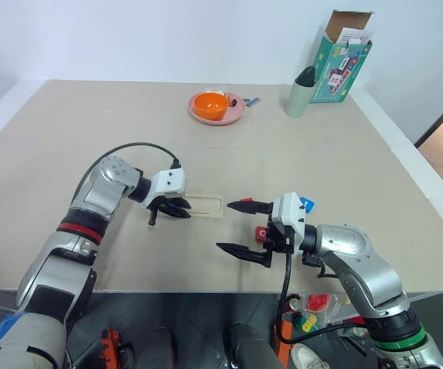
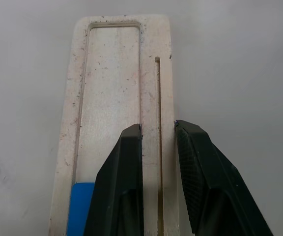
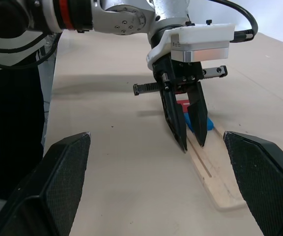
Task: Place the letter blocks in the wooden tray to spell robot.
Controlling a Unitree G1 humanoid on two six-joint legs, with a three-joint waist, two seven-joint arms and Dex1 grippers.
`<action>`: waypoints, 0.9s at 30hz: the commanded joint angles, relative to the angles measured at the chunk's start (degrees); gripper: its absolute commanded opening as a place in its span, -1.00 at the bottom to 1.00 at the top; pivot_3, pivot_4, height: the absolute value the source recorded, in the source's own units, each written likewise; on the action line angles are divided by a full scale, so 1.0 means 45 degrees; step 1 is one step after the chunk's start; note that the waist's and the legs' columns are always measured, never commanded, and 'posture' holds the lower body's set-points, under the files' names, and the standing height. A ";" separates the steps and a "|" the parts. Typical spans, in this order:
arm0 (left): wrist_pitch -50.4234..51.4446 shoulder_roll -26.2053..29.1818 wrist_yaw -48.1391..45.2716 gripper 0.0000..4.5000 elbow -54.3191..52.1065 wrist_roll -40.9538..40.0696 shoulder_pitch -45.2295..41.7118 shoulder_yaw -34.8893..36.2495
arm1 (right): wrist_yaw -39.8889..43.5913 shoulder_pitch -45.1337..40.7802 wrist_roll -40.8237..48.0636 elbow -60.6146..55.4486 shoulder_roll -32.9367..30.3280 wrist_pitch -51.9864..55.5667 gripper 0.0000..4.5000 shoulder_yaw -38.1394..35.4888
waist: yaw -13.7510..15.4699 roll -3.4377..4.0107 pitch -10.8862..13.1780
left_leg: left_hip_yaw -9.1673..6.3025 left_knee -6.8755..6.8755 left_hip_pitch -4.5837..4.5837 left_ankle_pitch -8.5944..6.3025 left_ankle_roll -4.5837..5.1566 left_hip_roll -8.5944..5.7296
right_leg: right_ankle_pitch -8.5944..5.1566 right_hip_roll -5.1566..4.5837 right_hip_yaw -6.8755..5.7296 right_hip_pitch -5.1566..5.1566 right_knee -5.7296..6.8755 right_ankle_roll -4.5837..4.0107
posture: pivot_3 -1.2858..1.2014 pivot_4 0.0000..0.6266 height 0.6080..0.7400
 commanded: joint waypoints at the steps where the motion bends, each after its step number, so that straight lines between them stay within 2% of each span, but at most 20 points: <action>1: 0.0603 0.0014 0.0092 -0.78 -0.0938 -0.0071 0.0173 -0.0241 | 0.0062 -0.0208 0.0002 -0.0184 0.0076 -0.0232 1.00 0.0011 | 0.0003 0.0000 0.0000 | -0.0001 0.0000 0.0000 0.0000 0.0000 0.0000 | 0.0000 0.0000 -0.0002 0.0000 0.0000 0.0000 | 0.03 -0.52 1.00; 12: 0.1196 -0.0090 0.0423 -0.78 -0.1317 0.0004 0.0218 -0.0647 | 0.0049 -0.0080 -0.0053 -0.0230 0.0039 -0.0280 1.00 -0.0029 | 0.0004 0.0001 -0.0001 | -0.0001 0.0001 0.0007 0.0000 0.0000 -0.0002 | -0.0001 -0.0001 0.0000 0.0008 0.0000 -0.0001 | 0.03 -0.52 1.00; 13: 0.1181 -0.0073 0.0381 -0.43 -0.1331 -0.0009 0.0202 -0.0660 | 0.0042 -0.0071 -0.0050 -0.0237 0.0038 -0.0278 1.00 -0.0034 | 0.0004 0.0001 -0.0001 | -0.0001 0.0001 0.0006 0.0000 0.0000 -0.0002 | -0.0001 -0.0001 0.0001 0.0009 0.0000 -0.0001 | 0.03 -0.52 1.00; 15: 0.1116 -0.0050 0.0455 -0.19 -0.1346 -0.0012 0.0155 -0.0644 | 0.0033 -0.0054 -0.0040 -0.0250 0.0036 -0.0281 1.00 -0.0042 | 0.0004 0.0001 0.0000 | 0.0001 0.0001 0.0006 0.0000 0.0000 -0.0002 | -0.0001 -0.0002 0.0003 0.0009 0.0000 -0.0001 | 0.03 -0.52 1.00; 22: 0.0869 0.0579 0.0500 0.87 -0.1614 -0.0108 0.0038 -0.0405 | 0.0020 -0.0004 -0.0077 -0.0268 0.0008 -0.0338 1.00 -0.0054 | -0.0015 0.0002 0.0000 | 0.0000 0.0000 0.0011 0.0000 0.0000 0.0001 | 0.0000 0.0003 0.0004 0.0006 0.0000 -0.0003 | 0.03 -0.52 1.00; 23: 0.0868 0.0733 0.0471 0.97 -0.1700 -0.0216 0.0038 -0.0286 | 0.0012 0.0012 -0.0081 -0.0279 0.0006 -0.0342 1.00 -0.0057 | -0.0016 0.0003 0.0000 | 0.0000 -0.0002 0.0012 0.0000 0.0000 0.0002 | 0.0000 0.0005 0.0005 0.0004 0.0000 -0.0004 | 0.03 -0.52 1.00; 27: 0.1015 0.1318 0.0401 0.97 -0.1927 -0.1111 0.0121 0.0599 | 0.0044 0.0151 -0.0117 -0.0282 -0.0020 -0.0443 1.00 -0.0048 | -0.0005 0.0003 0.0001 | -0.0002 -0.0007 0.0000 0.0000 0.0000 0.0004 | -0.0002 0.0005 0.0000 -0.0005 0.0000 -0.0005 | 0.03 -0.52 1.00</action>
